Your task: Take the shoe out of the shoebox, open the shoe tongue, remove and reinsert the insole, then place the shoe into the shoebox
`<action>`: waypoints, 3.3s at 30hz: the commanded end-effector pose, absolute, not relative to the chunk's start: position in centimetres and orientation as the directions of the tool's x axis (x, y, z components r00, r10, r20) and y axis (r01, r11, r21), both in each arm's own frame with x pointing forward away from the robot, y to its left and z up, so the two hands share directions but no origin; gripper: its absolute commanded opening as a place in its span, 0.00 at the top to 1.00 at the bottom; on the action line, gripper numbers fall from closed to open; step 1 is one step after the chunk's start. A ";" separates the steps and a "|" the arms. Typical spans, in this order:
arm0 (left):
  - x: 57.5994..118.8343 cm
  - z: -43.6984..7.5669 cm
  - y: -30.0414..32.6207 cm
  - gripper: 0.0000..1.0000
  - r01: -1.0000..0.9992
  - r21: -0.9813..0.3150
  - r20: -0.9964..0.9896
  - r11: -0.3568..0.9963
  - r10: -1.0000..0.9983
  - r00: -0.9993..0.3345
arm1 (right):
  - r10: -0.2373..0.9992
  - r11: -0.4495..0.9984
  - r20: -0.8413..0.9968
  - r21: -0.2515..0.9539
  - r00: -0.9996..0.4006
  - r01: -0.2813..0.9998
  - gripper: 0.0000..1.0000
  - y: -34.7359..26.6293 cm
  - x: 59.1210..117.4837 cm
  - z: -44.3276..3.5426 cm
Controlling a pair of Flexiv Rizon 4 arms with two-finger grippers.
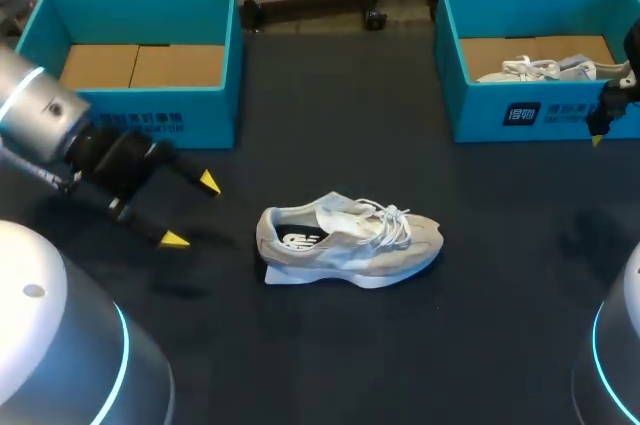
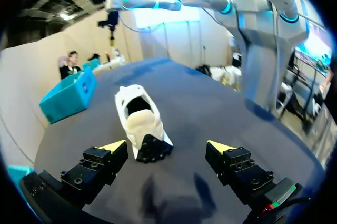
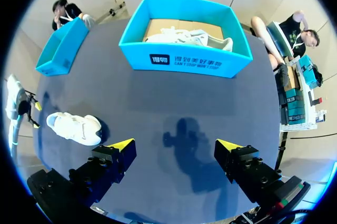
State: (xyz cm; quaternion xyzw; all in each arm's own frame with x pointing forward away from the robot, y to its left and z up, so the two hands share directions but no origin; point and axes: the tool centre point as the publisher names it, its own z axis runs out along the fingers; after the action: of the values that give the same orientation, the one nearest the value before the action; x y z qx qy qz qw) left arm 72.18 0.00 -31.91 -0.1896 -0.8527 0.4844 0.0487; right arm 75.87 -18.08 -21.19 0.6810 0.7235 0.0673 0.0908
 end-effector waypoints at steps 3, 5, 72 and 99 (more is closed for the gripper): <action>71.7 -33.4 0.5 0.00 0.160 -0.948 -0.139 0.274 0.093 -0.986 | 0.998 0.063 -0.038 0.222 -0.056 0.973 0.00 -18.1 75.8 -21.3; 71.7 -33.6 0.5 0.00 0.153 -0.948 -0.131 0.280 0.096 -0.987 | 0.998 0.063 -0.038 0.222 -0.056 0.973 0.00 -18.1 75.8 -21.3; 72.6 -39.9 -5.3 0.00 -0.041 -0.939 0.009 0.340 -0.096 -0.995 | 0.998 0.063 -0.038 0.222 -0.056 0.973 0.00 -18.1 75.8 -21.3; 73.0 -41.4 -11.0 0.00 -0.065 -0.930 0.039 0.361 -0.081 -0.996 | 0.998 0.063 -0.038 0.222 -0.056 0.973 0.00 -18.1 75.8 -21.3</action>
State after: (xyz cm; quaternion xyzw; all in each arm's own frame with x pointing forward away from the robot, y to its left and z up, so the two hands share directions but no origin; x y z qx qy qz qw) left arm 72.89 -10.42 -41.02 0.0441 -0.8240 0.5648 -0.0074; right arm 75.86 -18.07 -21.20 0.6810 0.7235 0.0673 0.0908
